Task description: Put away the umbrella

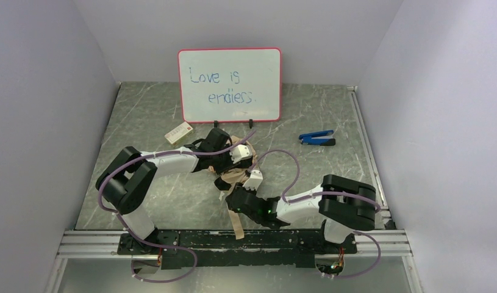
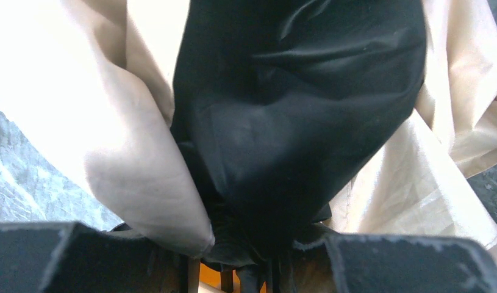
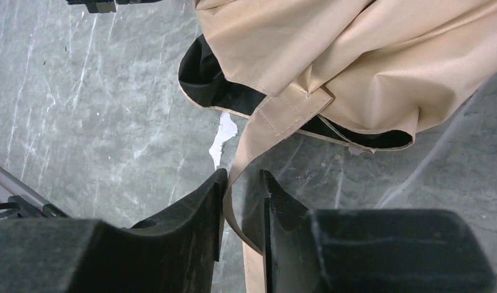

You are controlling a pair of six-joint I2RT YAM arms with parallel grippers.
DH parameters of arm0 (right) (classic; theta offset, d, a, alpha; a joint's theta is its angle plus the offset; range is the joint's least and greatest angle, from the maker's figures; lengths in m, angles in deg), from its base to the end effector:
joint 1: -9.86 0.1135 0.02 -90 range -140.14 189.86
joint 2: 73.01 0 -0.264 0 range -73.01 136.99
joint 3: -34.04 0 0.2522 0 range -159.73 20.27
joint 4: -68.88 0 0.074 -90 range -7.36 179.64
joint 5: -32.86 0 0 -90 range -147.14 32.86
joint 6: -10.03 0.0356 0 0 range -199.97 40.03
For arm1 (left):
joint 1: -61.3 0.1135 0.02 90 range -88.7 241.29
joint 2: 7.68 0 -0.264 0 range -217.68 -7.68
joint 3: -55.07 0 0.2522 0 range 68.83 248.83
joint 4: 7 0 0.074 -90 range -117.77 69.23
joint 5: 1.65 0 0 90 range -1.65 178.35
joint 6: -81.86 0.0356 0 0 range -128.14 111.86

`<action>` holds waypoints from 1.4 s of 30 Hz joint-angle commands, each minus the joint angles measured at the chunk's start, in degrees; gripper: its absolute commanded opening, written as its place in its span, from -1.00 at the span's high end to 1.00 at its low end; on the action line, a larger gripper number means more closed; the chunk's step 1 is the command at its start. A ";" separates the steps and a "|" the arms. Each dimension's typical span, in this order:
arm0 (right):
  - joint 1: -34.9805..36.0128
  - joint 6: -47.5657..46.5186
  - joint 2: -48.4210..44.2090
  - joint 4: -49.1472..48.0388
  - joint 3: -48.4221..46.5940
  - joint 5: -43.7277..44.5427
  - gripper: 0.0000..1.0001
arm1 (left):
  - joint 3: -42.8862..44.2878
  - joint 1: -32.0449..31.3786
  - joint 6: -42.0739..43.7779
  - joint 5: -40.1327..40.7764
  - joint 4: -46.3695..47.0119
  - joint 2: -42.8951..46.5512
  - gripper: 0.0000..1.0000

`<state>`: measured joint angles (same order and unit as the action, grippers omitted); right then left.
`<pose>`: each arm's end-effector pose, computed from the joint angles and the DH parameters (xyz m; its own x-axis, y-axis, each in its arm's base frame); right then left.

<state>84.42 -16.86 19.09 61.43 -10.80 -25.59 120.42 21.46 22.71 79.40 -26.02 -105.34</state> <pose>0.0928 0.2659 0.1253 -0.7143 0.2688 -0.6462 -0.1711 0.8282 0.5336 0.2549 -0.2199 0.1551 -0.1519 0.7864 -0.5987 0.9148 0.3412 0.2161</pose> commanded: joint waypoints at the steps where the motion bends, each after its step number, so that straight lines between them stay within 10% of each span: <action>1: -0.30 1.56 0.02 0.36 1.12 0.91 0.46 | -1.59 0.82 1.07 4.99 -1.80 -2.87 0.90; 9: -0.30 2.18 -7.35 -2.36 8.98 -5.69 1.00 | -0.44 0.84 -0.29 4.98 -0.73 -4.56 0.91; 42: -2.35 -9.86 -26.02 -6.06 17.34 -30.00 1.00 | 1.48 -0.95 4.70 14.90 16.12 -10.47 0.90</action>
<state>80.49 -25.51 -4.80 56.73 6.91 -46.33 122.91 19.38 25.69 85.73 -14.61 -111.44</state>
